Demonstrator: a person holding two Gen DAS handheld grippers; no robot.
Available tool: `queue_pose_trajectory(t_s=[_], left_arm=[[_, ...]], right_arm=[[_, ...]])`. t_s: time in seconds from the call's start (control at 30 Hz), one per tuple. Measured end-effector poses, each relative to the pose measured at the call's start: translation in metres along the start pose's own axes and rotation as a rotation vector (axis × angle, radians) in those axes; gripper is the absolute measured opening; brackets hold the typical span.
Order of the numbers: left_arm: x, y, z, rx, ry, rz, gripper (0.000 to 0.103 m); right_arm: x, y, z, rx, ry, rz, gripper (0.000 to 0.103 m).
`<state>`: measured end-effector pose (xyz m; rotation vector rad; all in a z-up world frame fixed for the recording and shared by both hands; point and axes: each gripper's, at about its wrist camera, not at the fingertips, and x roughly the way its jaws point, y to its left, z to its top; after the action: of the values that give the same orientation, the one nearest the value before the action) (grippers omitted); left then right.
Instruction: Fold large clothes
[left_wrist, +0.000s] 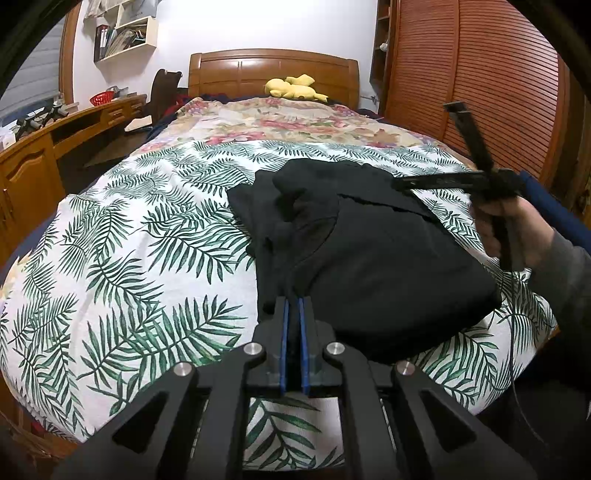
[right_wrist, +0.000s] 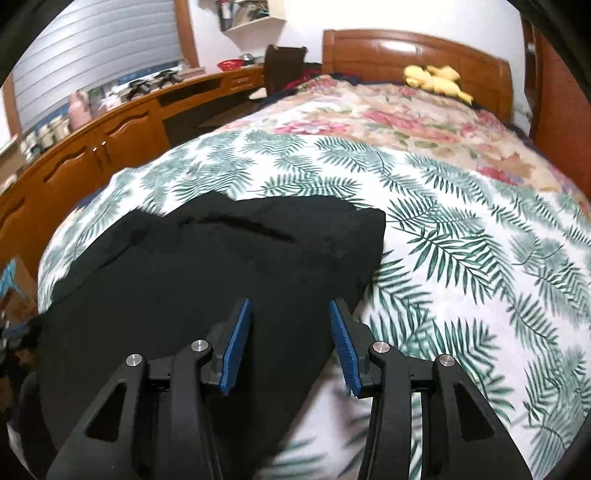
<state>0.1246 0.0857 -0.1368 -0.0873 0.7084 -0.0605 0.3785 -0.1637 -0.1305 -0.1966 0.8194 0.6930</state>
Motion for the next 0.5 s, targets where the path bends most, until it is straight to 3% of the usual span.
queue_pose_trajectory(t_s=[0.2, 0.37, 0.43, 0.5], left_arm=[[0.003, 0.004, 0.001, -0.039, 0.035, -0.002, 0.006], [0.001, 0.006, -0.001, -0.056, 0.081, -0.007, 0.017], [-0.006, 0.008, -0.003, -0.066, 0.082, -0.012, 0.026], [-0.015, 0.008, -0.007, -0.066, 0.077, 0.0, 0.033]], right_arm=[[0.043, -0.032, 0.012, 0.097, 0.08, 0.065, 0.084], [0.058, -0.039, 0.011, 0.136, 0.114, 0.132, 0.085], [0.059, -0.039, 0.01, 0.144, 0.122, 0.142, 0.085], [0.06, -0.04, 0.01, 0.151, 0.124, 0.156, 0.08]])
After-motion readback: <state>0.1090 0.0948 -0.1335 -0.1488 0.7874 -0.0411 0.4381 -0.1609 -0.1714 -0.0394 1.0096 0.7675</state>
